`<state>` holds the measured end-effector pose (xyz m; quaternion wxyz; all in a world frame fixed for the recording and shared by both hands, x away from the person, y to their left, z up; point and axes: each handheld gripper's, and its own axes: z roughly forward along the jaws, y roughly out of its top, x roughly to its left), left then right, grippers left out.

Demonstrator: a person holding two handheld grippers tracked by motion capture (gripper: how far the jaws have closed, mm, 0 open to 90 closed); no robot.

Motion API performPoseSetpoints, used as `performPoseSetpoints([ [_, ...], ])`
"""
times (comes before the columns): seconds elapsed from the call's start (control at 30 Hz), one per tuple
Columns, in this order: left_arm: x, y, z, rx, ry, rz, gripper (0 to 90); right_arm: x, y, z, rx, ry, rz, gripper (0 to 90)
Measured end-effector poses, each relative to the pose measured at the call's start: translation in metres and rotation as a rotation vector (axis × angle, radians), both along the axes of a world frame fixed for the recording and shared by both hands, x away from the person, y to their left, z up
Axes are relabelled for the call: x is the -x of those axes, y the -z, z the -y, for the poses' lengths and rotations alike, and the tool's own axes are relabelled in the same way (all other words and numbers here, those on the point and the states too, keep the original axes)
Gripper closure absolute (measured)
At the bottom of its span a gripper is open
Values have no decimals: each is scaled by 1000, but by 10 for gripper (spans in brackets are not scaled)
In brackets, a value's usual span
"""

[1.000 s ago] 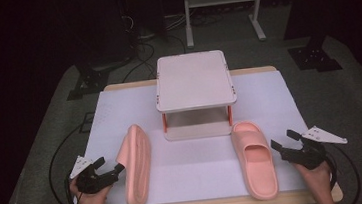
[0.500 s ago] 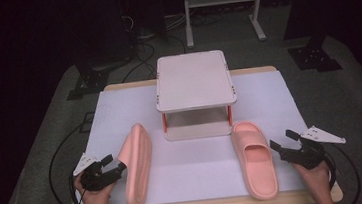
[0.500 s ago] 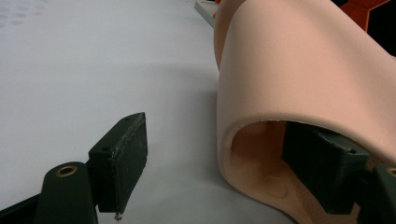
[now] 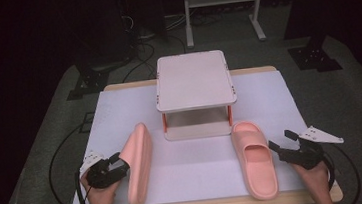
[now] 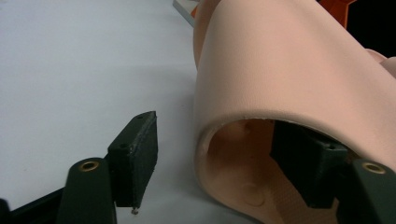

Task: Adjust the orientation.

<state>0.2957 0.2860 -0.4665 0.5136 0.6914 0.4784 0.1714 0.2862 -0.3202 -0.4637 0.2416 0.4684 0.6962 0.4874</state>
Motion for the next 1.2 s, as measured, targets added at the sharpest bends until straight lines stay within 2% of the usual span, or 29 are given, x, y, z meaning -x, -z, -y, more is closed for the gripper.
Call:
performPoseSetpoints([
  [0.2,-2,-1,1,13,18,-6,397,-1,1,0,3,3,-1,206],
  [0.37,-3,-2,6,22,31,-4,425,0,0,0,4,3,-1,206],
  [0.6,-4,-3,12,25,48,-2,424,0,1,0,5,2,-1,206],
  [0.83,-3,-6,17,59,73,7,422,0,0,0,6,1,1,207],
  [1.0,-7,-4,22,58,74,-1,413,0,0,0,6,-1,1,207],
  [1.07,-9,-4,25,60,90,-4,409,1,0,0,6,-3,2,207],
  [1.1,-10,-3,28,52,94,-13,382,1,0,0,7,-3,2,207],
  [1.2,-13,-4,35,37,112,-11,399,1,0,0,7,-3,2,207],
])
